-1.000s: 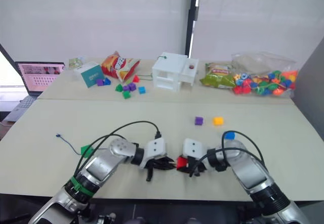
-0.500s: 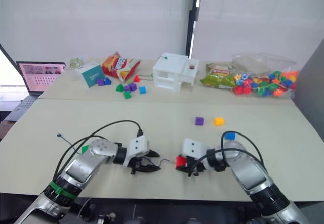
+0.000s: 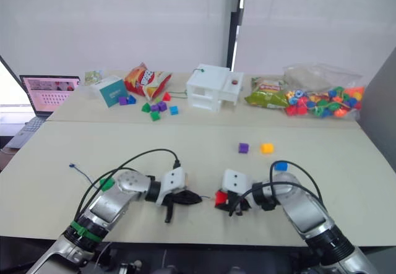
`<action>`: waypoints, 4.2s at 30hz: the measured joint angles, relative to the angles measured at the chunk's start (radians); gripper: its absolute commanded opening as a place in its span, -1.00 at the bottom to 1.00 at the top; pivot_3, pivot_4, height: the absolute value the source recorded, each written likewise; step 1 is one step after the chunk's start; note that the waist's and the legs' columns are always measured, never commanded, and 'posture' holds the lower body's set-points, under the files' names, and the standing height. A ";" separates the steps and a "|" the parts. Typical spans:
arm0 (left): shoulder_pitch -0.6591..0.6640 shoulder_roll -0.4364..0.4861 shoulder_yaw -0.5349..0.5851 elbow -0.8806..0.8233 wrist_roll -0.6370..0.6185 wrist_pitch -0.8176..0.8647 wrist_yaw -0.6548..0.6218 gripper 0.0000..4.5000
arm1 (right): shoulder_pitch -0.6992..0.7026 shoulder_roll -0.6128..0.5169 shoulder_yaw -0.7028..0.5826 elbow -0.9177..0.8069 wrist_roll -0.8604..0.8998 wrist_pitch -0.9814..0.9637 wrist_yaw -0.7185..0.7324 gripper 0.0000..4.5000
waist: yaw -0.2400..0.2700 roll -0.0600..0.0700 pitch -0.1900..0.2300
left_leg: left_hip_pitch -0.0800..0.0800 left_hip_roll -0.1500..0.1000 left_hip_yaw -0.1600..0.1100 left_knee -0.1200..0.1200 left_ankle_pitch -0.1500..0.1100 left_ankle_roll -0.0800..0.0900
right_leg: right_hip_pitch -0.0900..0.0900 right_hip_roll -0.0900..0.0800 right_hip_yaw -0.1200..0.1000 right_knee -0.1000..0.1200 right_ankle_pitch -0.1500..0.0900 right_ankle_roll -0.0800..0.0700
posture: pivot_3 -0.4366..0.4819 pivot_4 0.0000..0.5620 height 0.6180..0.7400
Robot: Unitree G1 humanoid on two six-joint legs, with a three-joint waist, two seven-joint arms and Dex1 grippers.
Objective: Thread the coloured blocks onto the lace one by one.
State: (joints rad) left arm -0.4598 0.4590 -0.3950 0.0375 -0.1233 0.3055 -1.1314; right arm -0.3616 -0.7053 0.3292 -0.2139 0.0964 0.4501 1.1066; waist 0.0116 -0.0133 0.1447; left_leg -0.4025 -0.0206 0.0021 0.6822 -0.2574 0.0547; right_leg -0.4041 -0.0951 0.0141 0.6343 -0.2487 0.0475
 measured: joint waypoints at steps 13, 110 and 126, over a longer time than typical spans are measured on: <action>-0.061 -0.089 -0.075 0.047 0.062 -0.040 0.014 -0.98 | 0.007 -0.002 0.000 -0.013 0.001 0.008 -0.008 -0.47 | 0.000 0.000 0.000 | 0.000 0.000 0.000 0.000 0.000 0.000 | 0.000 0.000 0.000 0.000 0.000 0.000 | -0.05 -0.47 1.00; -0.008 0.482 0.219 0.309 0.001 -0.299 -0.238 0.52 | 0.129 -0.129 -0.125 -0.094 0.084 -0.001 -0.028 -1.00 | -0.023 0.000 0.000 | 0.003 0.002 0.002 -0.002 0.000 0.000 | -0.002 0.001 0.001 0.007 -0.002 -0.003 | -0.05 -0.47 1.00; 0.002 0.047 0.041 -0.068 -0.061 -0.045 -0.016 0.52 | 0.084 -0.082 -0.072 -0.095 0.082 0.018 -0.037 -1.00 | 0.000 -0.003 0.002 | -0.001 0.001 0.001 0.003 0.000 0.000 | -0.002 0.001 0.000 0.008 -0.002 -0.002 | -0.05 -0.47 1.00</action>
State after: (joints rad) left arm -0.4580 0.5055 -0.3540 -0.0306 -0.1839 0.2607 -1.1474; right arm -0.2772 -0.7877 0.2568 -0.3085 0.1780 0.4680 1.0700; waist 0.0116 -0.0166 0.1465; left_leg -0.4035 -0.0198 0.0028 0.6855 -0.2573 0.0546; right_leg -0.4066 -0.0946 0.0139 0.6419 -0.2503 0.0458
